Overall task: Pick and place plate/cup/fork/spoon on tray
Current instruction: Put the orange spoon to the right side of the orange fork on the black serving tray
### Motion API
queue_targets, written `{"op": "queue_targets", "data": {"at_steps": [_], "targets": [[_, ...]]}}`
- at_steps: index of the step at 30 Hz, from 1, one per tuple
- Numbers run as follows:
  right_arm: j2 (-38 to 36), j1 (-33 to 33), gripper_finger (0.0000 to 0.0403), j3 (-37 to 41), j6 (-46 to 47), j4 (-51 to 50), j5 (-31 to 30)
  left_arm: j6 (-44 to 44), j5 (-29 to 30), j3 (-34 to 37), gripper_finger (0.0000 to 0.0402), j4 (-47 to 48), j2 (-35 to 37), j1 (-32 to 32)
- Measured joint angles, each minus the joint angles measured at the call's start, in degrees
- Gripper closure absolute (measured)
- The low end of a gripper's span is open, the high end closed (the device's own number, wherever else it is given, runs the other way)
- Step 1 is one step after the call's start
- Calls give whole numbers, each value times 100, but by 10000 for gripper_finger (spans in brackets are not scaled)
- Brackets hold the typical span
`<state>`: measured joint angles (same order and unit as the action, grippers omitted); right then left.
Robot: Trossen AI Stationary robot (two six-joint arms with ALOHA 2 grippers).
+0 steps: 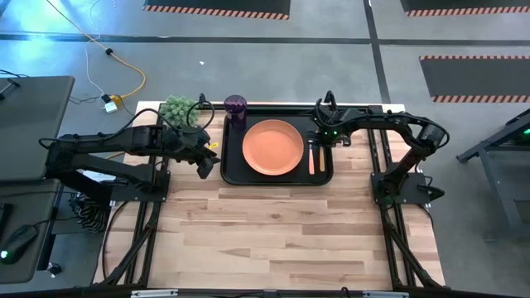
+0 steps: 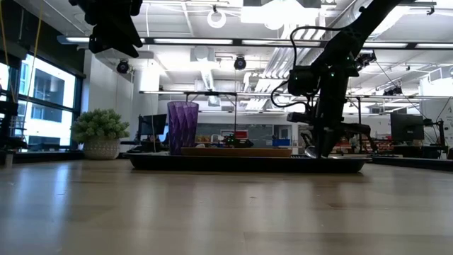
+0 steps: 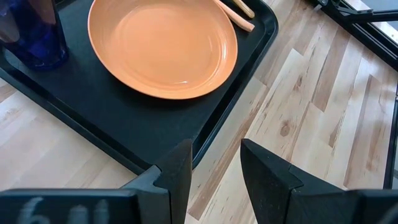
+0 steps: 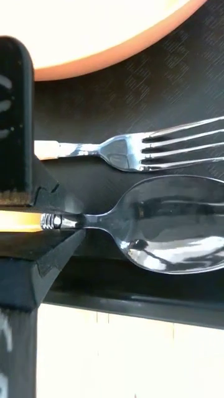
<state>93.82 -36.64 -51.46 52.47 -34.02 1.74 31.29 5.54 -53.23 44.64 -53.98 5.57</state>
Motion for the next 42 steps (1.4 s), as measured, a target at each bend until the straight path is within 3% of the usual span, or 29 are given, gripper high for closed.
{"op": "queue_targets", "data": {"at_steps": [42], "targets": [[0,0,336,0,114,2,-110,0,0,0,277,1,0,-1]]}}
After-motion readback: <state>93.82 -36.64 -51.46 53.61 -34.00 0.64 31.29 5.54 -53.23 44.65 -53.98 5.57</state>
